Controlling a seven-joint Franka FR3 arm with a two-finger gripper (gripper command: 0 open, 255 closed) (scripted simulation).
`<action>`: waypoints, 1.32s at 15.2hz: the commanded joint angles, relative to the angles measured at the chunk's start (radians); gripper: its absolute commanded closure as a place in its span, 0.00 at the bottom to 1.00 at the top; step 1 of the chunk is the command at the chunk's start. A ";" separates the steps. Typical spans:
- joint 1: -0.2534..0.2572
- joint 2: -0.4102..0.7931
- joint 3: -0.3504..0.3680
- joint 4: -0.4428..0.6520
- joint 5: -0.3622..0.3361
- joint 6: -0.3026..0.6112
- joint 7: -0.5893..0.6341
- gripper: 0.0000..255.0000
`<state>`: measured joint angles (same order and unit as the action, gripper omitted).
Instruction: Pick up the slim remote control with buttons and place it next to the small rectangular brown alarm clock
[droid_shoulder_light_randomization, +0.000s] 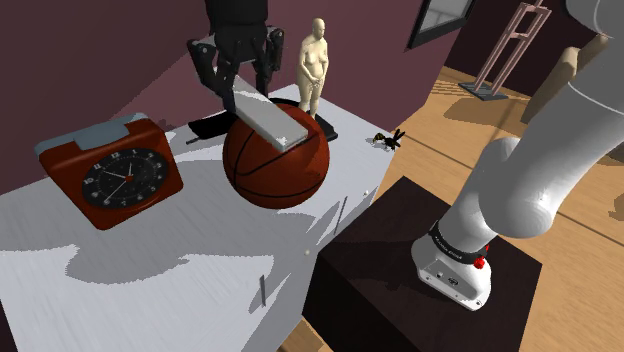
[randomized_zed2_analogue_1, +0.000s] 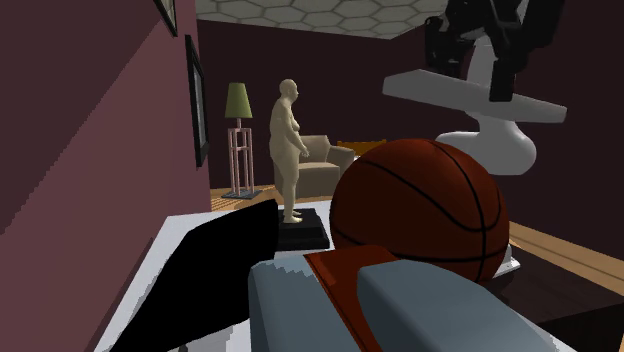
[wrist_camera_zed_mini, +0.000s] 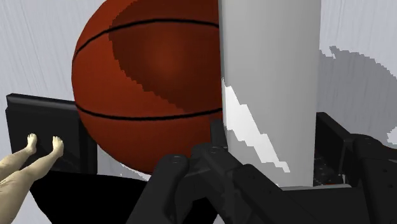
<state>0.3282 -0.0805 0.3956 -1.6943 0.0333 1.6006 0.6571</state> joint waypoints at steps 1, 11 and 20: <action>0.023 0.022 0.029 0.022 -0.006 0.000 0.054 1.00; 0.129 0.186 0.128 0.160 -0.079 0.008 0.261 1.00; 0.122 0.170 0.124 0.019 -0.071 0.134 0.255 1.00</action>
<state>0.4503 0.0889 0.5202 -1.6618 -0.0375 1.7204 0.9123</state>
